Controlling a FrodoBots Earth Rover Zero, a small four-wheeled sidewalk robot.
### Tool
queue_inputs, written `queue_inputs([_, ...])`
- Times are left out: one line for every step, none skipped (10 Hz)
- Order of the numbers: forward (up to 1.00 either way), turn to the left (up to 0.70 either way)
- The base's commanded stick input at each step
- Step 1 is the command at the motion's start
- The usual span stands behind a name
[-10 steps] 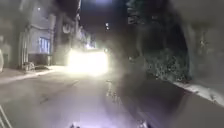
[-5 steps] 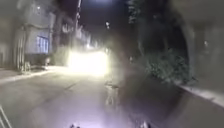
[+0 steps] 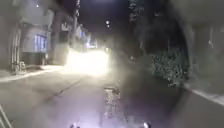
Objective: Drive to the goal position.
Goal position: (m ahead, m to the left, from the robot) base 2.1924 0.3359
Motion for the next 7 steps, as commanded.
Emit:
queue_inputs([0.70,0.00])
queue_inputs([0.70,0.00])
queue_inputs([0.70,0.00])
queue_inputs([0.70,0.00])
queue_inputs([0.70,0.00])
queue_inputs([0.70,0.00])
queue_inputs([0.70,0.00])
